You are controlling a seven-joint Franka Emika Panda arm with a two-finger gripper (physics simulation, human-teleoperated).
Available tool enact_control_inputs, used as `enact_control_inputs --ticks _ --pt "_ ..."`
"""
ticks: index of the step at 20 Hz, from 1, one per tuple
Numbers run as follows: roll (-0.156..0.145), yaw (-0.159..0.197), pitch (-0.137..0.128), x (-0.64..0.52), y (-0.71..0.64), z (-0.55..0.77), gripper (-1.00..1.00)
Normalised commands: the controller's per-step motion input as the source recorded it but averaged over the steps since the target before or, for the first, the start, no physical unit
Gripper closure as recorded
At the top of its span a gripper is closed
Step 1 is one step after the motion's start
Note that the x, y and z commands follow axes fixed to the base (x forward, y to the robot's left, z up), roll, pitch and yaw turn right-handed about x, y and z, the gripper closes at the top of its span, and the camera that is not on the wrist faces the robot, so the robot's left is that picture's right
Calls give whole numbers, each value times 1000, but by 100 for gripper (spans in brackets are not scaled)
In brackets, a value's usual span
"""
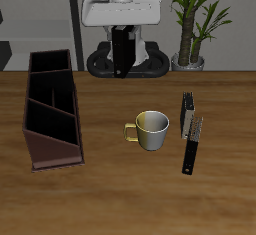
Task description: Place the right black book into the right desk caddy's front compartment
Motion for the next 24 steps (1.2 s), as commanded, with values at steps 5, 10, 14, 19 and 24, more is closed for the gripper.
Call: enact_control_inputs --ticks 5,10,14,19,24 --pt "-23 63 5 -370 -36 -59 100" --pt "-39 93 22 -273 -90 -168 100" --pt "-84 97 36 -205 -296 -244 100" --pt "-82 53 14 -132 -339 -111 100" --pt "-62 59 5 -74 -231 -46 100"
